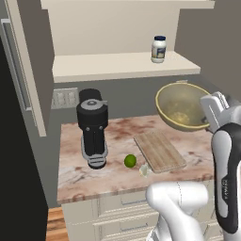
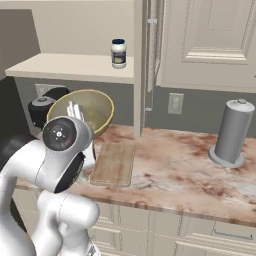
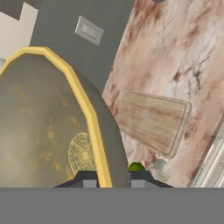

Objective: Open the cabinet. Place the bowl and condiment on the counter. Then place the lime and garlic on the cutting board.

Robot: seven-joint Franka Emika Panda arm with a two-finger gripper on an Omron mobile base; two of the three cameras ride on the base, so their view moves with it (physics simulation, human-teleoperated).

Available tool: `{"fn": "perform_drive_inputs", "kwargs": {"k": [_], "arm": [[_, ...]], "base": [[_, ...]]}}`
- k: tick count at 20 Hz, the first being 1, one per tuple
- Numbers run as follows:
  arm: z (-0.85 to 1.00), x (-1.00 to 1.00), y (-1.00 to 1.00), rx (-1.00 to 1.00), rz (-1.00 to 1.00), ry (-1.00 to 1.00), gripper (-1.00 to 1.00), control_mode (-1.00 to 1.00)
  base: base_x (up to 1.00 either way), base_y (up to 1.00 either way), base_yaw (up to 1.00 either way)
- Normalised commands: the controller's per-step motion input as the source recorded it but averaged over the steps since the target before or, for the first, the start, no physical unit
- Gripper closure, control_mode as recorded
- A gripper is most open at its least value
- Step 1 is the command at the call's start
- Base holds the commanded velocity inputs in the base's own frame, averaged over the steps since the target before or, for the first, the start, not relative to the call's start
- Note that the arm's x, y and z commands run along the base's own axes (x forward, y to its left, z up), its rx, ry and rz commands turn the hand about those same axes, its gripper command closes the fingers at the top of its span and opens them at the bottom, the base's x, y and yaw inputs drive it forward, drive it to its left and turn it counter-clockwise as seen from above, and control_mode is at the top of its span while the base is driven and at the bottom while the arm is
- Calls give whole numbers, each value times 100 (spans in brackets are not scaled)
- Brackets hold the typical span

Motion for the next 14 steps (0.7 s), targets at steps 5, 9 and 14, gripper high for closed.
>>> {"fn": "perform_drive_inputs", "kwargs": {"k": [5, 9, 14], "arm": [[-23, 11, -20, 0, 1, 0, 100, -100], [-26, 17, -19, 0, 3, 0, 100, -100], [-24, 4, -23, 0, 2, -1, 100, -100]], "base": [[0, 0, 0], [0, 0, 0], [0, 0, 0]]}}
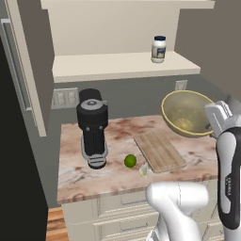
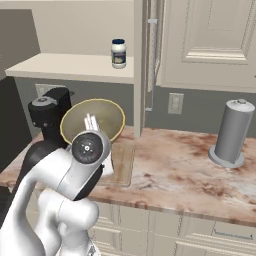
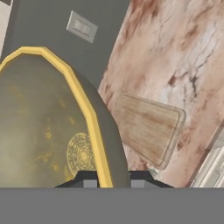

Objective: Open the cabinet. Place the bowl and condiment on the counter. Then place the lime and garlic on the cutting board.

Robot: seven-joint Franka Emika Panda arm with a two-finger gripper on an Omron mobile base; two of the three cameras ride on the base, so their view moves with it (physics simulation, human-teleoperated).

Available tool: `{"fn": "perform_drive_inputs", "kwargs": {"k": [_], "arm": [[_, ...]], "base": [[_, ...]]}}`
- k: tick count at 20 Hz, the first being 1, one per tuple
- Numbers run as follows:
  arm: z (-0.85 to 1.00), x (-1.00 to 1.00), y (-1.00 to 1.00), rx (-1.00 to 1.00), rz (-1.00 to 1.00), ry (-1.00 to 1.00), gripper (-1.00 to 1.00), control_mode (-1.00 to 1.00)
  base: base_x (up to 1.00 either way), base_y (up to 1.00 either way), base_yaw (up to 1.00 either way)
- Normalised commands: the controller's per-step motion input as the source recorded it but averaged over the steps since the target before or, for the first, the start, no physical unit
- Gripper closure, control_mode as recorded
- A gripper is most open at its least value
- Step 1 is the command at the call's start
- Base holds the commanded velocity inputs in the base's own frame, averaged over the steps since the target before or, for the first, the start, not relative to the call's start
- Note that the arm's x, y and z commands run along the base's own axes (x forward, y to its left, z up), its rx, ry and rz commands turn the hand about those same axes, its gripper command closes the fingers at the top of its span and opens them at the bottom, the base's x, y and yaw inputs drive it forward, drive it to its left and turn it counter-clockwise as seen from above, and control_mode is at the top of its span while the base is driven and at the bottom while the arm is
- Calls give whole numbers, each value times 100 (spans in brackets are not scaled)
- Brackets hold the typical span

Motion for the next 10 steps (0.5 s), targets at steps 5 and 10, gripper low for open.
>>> {"fn": "perform_drive_inputs", "kwargs": {"k": [5, 10], "arm": [[-16, 0, -30, 0, 0, -3, 100, -100], [-15, 0, -33, 0, 0, -1, 100, -100]], "base": [[0, 0, 0], [0, 0, 0]]}}
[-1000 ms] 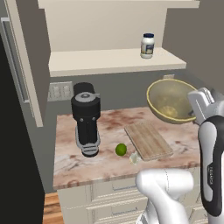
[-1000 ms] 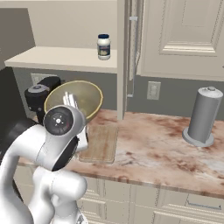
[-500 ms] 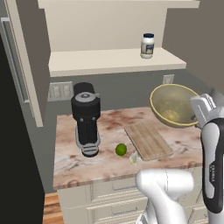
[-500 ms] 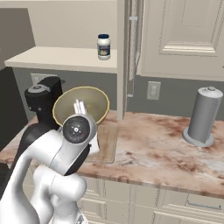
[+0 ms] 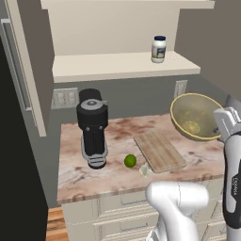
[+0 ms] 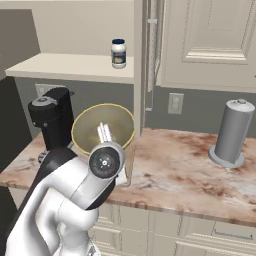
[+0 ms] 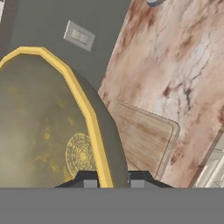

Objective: Open the cabinet. Place the bowl and condiment on the counter. Then place the lime and garlic on the cutting board.

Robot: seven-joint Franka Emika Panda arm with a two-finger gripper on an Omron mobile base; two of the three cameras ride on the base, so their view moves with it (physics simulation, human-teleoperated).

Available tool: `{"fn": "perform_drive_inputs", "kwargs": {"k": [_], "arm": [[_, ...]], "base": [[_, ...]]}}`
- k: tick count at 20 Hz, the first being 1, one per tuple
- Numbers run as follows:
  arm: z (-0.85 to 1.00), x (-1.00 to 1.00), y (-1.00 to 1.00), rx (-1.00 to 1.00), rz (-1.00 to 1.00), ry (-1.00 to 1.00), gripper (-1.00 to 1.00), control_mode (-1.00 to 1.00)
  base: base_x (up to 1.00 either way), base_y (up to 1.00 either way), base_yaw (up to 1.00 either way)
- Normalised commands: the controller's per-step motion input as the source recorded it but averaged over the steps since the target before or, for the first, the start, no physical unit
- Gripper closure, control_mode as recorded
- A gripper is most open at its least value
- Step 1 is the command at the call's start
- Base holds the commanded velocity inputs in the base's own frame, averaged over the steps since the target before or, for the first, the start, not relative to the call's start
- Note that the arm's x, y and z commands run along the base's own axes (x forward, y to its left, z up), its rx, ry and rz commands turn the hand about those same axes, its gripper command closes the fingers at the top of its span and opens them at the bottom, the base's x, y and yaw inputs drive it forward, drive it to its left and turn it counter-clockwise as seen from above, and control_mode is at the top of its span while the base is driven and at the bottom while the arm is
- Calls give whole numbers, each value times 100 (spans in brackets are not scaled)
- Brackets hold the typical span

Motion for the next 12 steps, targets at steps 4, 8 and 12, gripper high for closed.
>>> {"fn": "perform_drive_inputs", "kwargs": {"k": [4, 8, 12], "arm": [[-19, 0, -31, 0, 0, 0, 100, -100], [-18, 0, -24, 0, 0, 0, 100, -100], [-14, 0, -26, 0, 0, 0, 100, -100]], "base": [[0, 0, 0], [0, 0, 0], [0, 0, 0]]}}
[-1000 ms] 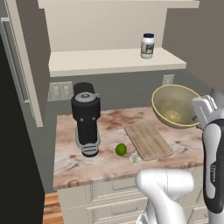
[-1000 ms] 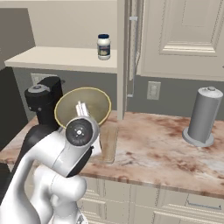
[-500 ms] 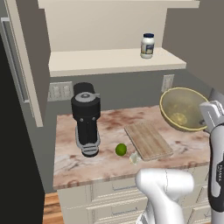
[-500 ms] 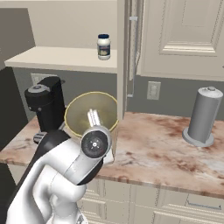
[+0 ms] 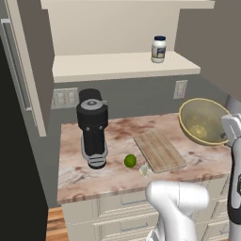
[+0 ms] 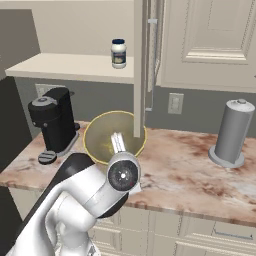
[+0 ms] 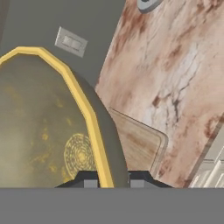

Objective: Open the cabinet. Place the bowl and condiment on the counter. Then place the lime and garlic on the cutting board.

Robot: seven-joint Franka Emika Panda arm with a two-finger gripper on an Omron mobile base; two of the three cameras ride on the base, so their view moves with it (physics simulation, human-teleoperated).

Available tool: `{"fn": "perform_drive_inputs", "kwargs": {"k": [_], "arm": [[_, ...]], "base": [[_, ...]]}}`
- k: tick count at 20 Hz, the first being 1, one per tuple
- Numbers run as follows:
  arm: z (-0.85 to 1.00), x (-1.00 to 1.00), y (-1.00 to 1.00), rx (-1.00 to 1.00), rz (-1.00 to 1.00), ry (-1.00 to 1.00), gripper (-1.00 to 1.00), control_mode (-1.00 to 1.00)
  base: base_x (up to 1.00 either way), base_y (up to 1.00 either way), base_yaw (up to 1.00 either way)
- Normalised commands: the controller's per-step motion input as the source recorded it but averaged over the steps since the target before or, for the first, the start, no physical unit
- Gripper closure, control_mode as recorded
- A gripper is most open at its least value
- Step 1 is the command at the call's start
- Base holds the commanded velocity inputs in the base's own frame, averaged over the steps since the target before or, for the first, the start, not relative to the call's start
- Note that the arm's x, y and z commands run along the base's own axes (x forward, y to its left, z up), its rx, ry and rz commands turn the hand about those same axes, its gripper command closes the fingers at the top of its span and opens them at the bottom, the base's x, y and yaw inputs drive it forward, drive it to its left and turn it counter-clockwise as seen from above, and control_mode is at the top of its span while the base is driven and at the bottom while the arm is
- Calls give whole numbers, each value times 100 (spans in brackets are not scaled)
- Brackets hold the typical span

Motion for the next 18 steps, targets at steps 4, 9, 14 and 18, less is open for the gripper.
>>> {"fn": "perform_drive_inputs", "kwargs": {"k": [4, 9, 14, 18], "arm": [[-18, 0, -32, 0, 0, 1, 100, -100], [-15, 2, -35, 0, 0, 3, 100, -100], [-19, 14, -35, 0, 0, 6, 100, -100], [-24, 24, -32, 0, 0, 6, 100, -100]], "base": [[0, 0, 0], [0, 0, 0], [0, 0, 0], [0, 0, 0]]}}
